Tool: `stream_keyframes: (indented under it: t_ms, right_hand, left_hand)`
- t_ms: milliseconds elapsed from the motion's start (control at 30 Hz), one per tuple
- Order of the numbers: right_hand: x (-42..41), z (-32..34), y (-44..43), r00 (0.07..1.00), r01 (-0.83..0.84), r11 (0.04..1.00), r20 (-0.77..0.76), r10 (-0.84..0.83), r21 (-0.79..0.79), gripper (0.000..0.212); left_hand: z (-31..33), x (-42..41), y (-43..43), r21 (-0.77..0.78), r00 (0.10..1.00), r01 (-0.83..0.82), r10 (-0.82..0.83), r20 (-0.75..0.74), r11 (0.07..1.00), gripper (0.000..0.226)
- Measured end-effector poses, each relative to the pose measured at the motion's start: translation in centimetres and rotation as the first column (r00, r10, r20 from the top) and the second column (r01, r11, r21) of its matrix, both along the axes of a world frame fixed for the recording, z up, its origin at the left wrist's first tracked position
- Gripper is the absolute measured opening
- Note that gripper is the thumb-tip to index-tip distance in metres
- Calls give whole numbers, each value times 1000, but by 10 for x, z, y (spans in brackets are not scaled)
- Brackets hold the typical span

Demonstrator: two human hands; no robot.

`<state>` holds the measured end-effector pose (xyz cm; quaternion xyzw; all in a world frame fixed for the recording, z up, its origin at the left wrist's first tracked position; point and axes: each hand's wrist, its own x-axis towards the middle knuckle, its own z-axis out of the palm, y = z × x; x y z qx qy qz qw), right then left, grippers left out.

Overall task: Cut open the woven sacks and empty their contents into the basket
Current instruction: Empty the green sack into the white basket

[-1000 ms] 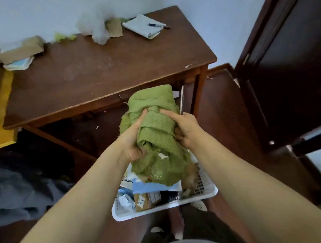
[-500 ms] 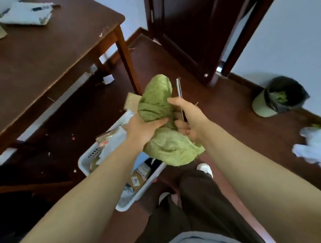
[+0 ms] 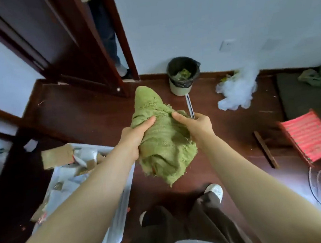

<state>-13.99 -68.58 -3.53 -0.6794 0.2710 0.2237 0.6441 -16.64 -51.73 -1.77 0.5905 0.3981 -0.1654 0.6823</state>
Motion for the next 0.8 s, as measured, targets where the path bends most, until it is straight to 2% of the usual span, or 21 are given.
stream_keyframes:
  t_ms: [67,133,233,300,367,467,600,667,733,800]
  right_hand:
    - [11,1,-58,997,81,997,-11,-81,15,42]
    - [22,1,-114,985,173,983,-30,-171,65,40]
    - [42,8,-190,964,267,949,-56,-261,165,49]
    - [53,12,-237,961,277,940,-60,-271,199,55]
    - [62,17,-282,960,279,938,-55,-273,207,47]
    - [77,15,-338,931,363,887,-58,-362,285,35]
    - [106,14,-389,869,484,788,-102,-484,381,27]
    - [127,19,-416,831,542,733,-130,-541,410,25]
    - [152,17,-445,798,588,721,-123,-589,366,24]
    - [181,9,-473,764,634,718,-91,-639,287,25]
  left_hand:
    - [-2,20,-58,-78,997,79,-80,-4,994,50]
    - [-1,39,-121,-149,990,138,-140,-2,979,51]
    - [4,65,-207,-269,977,206,-211,14,941,47]
    - [8,81,-255,-320,961,270,-275,32,908,54]
    - [11,97,-296,-372,930,358,-362,63,856,59]
    - [15,127,-348,-433,878,464,-464,113,773,49]
    - [14,173,-411,-467,810,573,-554,194,673,43]
    - [10,201,-442,-456,784,601,-596,176,656,36]
    - [3,235,-471,-442,769,611,-625,133,657,31]
    - [-9,277,-497,-436,768,609,-630,116,662,43]
